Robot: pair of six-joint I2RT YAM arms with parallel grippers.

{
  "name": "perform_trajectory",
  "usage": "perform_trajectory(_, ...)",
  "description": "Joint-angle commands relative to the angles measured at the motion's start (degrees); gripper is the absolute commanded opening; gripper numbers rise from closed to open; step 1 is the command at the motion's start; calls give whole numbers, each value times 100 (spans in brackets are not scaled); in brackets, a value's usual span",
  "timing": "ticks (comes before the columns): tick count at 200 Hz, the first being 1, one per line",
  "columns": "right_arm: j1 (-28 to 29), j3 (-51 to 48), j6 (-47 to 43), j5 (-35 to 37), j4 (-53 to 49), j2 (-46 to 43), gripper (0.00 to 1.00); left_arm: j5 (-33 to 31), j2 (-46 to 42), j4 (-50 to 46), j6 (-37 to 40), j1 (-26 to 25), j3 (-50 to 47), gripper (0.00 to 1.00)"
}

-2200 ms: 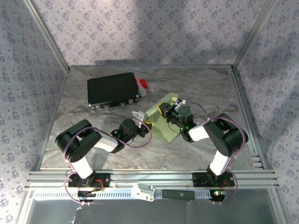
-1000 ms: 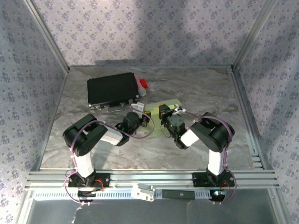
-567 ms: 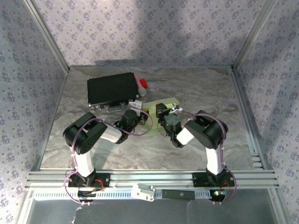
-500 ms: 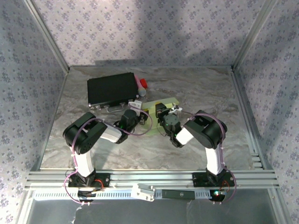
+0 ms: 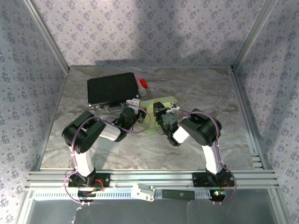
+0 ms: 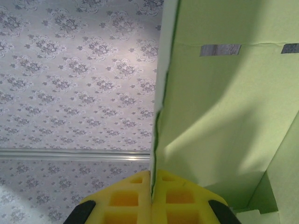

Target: Fold the paper box

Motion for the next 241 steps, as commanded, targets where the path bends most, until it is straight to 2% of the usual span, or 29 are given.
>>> perform_trajectory(1,152,-39,-77,-261,-577,350,0,307,54,434,-55,-14,334,41)
perform_trajectory(58,137,32,83,-261,-577,360,0,107,249,384,-97,-12,415,39)
perform_trajectory(80,127,51,122,-285,-577,343,0,3,359,464,-141,-9,433,34)
perform_trajectory(91,121,52,165,-296,-578,334,0,-45,416,471,-146,-17,464,28)
perform_trajectory(117,120,74,235,-323,-587,351,0,-65,564,498,-188,-31,569,0)
perform_trajectory(175,88,78,434,-358,-586,404,0,-5,774,652,-177,-49,644,0)
perform_trajectory(215,103,106,542,-360,-586,441,0,93,810,475,-150,-49,765,20)
perform_trajectory(241,104,99,649,-340,-590,442,0,122,912,388,-168,-49,854,22)
